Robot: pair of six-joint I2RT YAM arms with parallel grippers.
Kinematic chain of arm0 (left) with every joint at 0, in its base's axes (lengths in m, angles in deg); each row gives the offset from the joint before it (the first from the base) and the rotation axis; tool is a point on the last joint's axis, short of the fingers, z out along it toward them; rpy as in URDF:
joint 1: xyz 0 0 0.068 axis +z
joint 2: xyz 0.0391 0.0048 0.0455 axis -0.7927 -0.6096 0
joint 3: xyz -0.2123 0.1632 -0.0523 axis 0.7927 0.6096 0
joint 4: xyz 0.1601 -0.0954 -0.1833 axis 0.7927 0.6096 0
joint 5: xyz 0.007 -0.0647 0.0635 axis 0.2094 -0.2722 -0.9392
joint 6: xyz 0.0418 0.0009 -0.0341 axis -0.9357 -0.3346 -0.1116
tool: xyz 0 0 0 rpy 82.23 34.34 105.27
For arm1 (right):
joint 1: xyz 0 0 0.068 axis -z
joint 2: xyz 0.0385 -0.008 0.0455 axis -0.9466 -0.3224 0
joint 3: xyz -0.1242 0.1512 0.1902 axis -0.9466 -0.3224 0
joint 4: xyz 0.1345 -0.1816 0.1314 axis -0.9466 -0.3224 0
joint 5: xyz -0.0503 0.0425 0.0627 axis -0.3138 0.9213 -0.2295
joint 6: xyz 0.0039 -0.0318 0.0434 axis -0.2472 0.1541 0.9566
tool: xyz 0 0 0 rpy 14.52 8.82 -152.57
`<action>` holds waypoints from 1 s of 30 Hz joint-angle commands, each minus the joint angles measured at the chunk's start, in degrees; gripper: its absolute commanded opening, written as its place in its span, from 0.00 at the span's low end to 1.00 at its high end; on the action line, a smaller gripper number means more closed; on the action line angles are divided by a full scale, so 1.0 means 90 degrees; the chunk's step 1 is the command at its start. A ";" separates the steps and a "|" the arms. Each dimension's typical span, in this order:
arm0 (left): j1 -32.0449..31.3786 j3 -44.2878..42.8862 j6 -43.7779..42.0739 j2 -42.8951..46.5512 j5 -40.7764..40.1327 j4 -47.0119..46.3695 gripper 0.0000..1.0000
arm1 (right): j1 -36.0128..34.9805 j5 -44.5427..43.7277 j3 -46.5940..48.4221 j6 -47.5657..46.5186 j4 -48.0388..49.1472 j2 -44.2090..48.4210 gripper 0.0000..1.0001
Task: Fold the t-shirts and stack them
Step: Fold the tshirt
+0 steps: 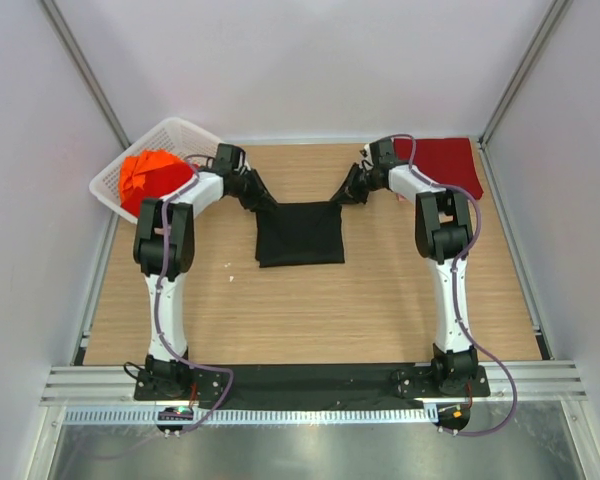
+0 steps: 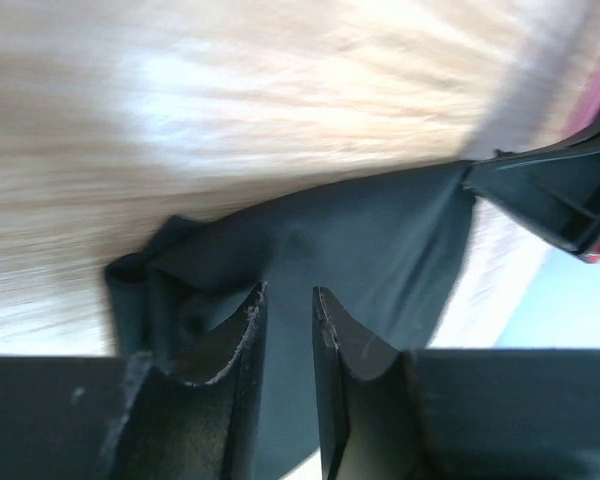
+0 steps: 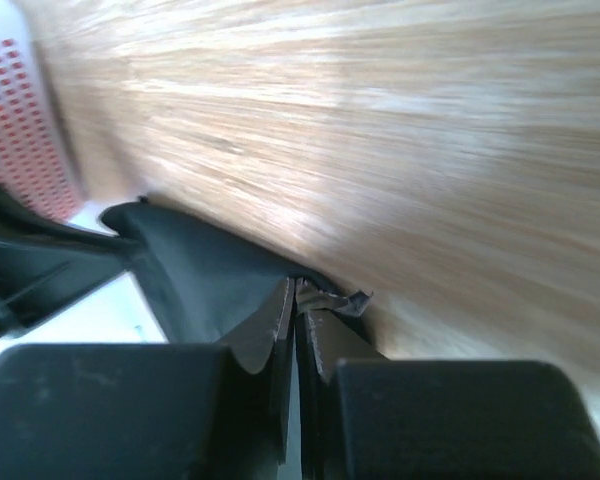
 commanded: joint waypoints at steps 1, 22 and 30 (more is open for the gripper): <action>0.0016 -0.0634 -0.0141 0.0051 0.0205 0.0426 0.26 | 0.0041 -0.0757 0.0742 -0.1098 -0.1555 0.0156 0.11; -0.0433 0.2176 0.0201 0.1867 0.0224 0.0106 0.24 | -0.0564 -0.0359 -0.1620 -0.0973 -0.1226 0.2695 0.22; -0.0414 0.2499 0.0055 0.1790 0.0098 0.0086 0.24 | -0.1502 0.0804 -0.2155 -0.0417 -0.0494 0.1973 0.05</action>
